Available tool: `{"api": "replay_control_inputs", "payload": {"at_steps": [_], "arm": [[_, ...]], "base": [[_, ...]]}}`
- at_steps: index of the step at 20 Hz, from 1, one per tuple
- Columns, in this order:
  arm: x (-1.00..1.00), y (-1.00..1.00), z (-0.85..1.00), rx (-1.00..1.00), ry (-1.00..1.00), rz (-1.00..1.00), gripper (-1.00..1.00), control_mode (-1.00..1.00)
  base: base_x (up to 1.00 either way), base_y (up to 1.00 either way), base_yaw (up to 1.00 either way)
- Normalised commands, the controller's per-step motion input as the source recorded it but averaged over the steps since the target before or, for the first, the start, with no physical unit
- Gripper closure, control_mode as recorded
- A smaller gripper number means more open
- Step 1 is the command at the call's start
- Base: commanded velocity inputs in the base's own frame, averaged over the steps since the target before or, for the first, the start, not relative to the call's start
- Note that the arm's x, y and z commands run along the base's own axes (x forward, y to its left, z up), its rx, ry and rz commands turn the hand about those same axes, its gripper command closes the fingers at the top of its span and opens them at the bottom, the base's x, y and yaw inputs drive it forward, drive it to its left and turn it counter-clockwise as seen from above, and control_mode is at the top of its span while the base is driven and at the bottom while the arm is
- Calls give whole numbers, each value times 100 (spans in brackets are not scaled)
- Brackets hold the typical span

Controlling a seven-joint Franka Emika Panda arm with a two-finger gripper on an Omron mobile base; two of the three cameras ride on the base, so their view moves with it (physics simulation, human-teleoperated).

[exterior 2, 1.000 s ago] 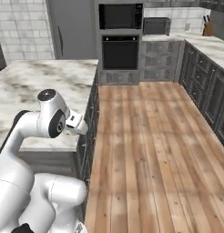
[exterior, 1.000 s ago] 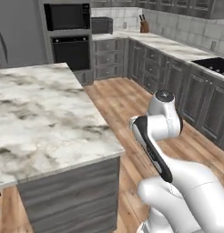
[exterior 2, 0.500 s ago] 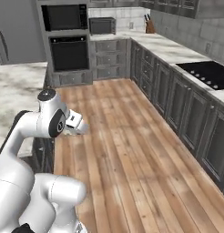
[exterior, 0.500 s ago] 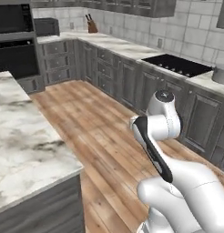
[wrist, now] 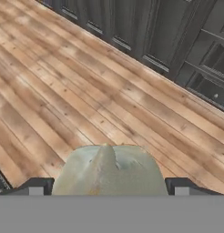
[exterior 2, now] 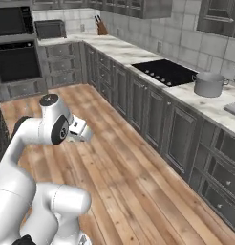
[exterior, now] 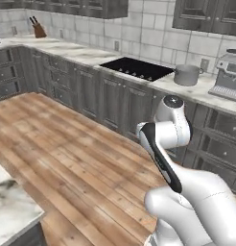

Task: Turn on the sink faucet. Then move the garlic from the counter to the sink. Turn off the sink. Move the vegetable from the sink to the pot next to the stove. Finally move the pot to the rear left burner.

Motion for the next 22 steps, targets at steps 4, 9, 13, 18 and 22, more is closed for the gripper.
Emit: {"api": "replay_control_inputs", "payload": {"at_steps": [4,9,13,18,22], "arm": [[0,0,0,0,0,0,100,100],[0,0,0,0,0,0,100,100],[0,0,0,0,0,0,100,100],[0,0,0,0,0,0,100,100],[0,0,0,0,0,0,100,100]], "base": [[60,-14,-41],[66,0,-39],[74,0,-37],[83,12,-34],[81,32,-33]]}}
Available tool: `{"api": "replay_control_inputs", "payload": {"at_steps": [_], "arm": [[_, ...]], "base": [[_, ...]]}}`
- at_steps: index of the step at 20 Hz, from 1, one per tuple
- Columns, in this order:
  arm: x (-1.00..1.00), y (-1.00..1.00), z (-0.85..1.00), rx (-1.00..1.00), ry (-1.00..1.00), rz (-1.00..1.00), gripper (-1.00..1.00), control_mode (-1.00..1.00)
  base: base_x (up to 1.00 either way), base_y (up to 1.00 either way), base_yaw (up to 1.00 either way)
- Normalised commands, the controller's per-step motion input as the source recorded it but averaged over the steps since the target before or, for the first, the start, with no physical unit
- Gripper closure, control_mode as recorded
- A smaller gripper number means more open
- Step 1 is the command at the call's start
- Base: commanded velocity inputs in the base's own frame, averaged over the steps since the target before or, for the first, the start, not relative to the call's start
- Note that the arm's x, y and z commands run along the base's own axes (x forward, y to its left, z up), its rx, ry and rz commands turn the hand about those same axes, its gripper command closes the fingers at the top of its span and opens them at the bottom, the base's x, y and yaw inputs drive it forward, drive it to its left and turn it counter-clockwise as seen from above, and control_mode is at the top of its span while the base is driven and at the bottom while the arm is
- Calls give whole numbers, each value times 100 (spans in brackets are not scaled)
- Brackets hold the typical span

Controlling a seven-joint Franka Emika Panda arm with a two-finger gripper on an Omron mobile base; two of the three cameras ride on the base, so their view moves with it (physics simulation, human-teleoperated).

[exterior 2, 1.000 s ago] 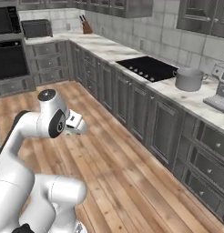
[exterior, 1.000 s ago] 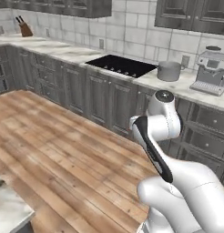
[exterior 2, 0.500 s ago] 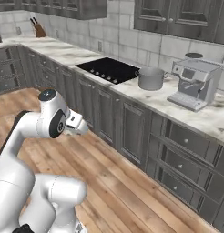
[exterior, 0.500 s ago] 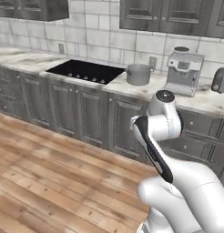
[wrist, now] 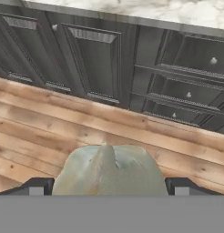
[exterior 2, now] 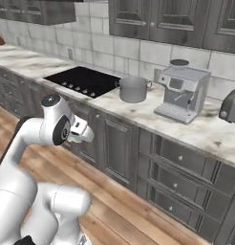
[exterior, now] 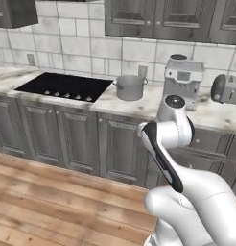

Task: Turn on the sink faucet. Then move the garlic from the counter to the sink. Turn off the sink. Move the vegetable from the sink to the pot next to the stove. Finally move the pot to the rear left burner.

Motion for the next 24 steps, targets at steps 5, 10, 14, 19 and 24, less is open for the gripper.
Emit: {"api": "replay_control_inputs", "payload": {"at_steps": [5,10,14,19,24], "arm": [[0,0,0,0,0,0,100,100],[0,0,0,0,0,0,100,100],[0,0,0,0,0,0,100,100],[0,0,0,0,0,0,100,100],[0,0,0,0,0,0,100,100]], "base": [[74,53,-31],[64,53,-30],[59,48,-30],[53,52,-30],[51,58,-30]]}}
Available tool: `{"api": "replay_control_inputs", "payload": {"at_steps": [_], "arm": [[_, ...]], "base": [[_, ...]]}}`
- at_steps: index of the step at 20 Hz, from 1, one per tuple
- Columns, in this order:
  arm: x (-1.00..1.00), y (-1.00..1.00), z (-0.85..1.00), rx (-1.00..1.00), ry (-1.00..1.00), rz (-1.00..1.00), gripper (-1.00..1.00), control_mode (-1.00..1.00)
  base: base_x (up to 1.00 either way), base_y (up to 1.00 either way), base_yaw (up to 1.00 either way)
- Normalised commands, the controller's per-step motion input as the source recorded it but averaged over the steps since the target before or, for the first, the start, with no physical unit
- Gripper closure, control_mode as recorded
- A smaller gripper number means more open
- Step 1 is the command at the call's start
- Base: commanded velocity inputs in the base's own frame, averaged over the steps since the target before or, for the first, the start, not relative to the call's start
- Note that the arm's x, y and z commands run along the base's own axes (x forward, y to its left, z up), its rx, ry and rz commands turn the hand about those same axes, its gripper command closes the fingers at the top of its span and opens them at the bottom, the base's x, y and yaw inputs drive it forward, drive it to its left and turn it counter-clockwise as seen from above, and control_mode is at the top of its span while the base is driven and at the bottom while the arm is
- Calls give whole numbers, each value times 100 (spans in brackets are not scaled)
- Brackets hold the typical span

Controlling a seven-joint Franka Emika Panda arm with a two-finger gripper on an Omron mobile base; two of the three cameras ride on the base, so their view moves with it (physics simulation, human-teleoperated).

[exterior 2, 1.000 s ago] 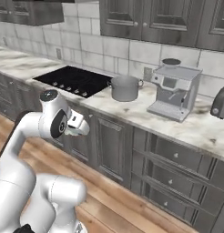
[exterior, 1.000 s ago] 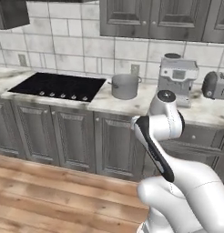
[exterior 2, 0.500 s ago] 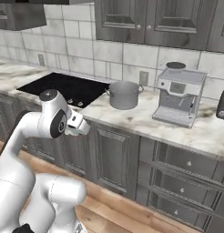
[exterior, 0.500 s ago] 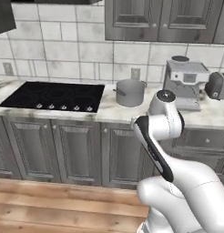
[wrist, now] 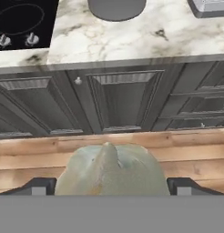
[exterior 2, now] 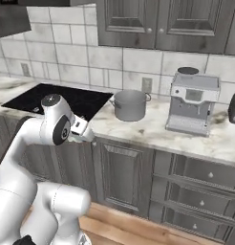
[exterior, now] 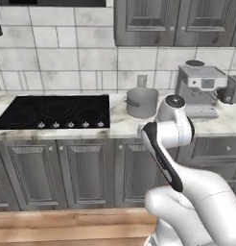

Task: Turn on the sink faucet. Then move the garlic from the counter to the sink. Turn off the sink. Move the vegetable from the sink to the pot next to the stove. Finally move the pot to the rear left burner.

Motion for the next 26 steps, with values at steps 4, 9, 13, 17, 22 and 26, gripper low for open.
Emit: {"api": "replay_control_inputs", "payload": {"at_steps": [4,9,13,17,22,26], "arm": [[0,0,0,0,0,0,100,100],[0,0,0,0,0,0,100,100],[0,0,0,0,0,0,100,100],[0,0,0,0,0,0,100,100],[0,0,0,0,0,0,100,100],[0,0,0,0,0,0,100,100]], "base": [[54,58,-29],[58,63,-27],[57,64,-25],[59,50,-21],[57,40,-16],[50,40,-14]]}}
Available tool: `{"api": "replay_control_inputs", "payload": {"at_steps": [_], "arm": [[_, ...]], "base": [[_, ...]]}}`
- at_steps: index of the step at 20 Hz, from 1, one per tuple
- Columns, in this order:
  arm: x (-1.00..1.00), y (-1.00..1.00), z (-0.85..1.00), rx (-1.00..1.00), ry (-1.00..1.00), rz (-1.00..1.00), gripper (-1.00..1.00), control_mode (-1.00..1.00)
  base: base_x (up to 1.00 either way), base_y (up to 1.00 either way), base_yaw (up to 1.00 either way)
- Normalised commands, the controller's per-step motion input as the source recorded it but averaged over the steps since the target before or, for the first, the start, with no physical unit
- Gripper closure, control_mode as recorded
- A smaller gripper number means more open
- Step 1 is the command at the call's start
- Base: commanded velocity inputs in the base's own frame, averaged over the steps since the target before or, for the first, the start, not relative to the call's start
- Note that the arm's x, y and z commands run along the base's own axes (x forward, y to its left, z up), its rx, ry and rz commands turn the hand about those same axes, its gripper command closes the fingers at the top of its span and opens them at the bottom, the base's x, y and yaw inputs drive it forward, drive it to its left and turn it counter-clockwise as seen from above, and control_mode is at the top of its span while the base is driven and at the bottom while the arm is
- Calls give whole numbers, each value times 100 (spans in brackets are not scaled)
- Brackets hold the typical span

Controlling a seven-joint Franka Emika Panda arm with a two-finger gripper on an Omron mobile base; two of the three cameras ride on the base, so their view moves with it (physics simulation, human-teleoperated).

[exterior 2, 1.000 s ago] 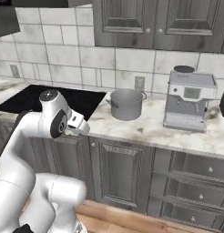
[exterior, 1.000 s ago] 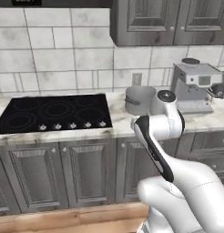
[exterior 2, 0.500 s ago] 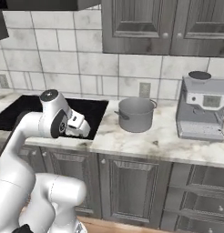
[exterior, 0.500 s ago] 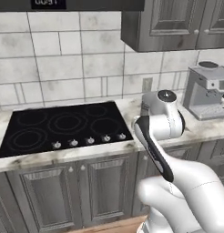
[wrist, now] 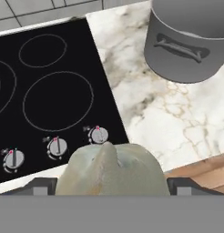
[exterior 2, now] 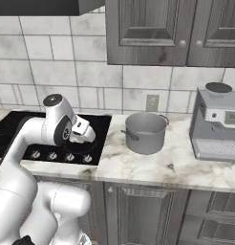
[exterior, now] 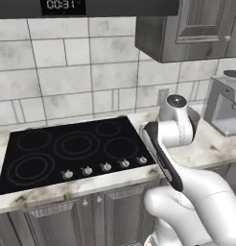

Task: Turn on the sink faucet. Then move the garlic from the counter to the sink. Turn off the sink. Move the vegetable from the sink to the pot next to the stove. Finally move the pot to the rear left burner.

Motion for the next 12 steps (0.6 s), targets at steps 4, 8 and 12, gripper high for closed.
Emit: {"api": "replay_control_inputs", "payload": {"at_steps": [4,8,12], "arm": [[0,0,0,0,0,0,100,100],[0,0,0,0,0,0,100,100],[0,0,0,0,0,0,100,100]], "base": [[41,40,-11],[38,31,-1],[35,36,0]]}}
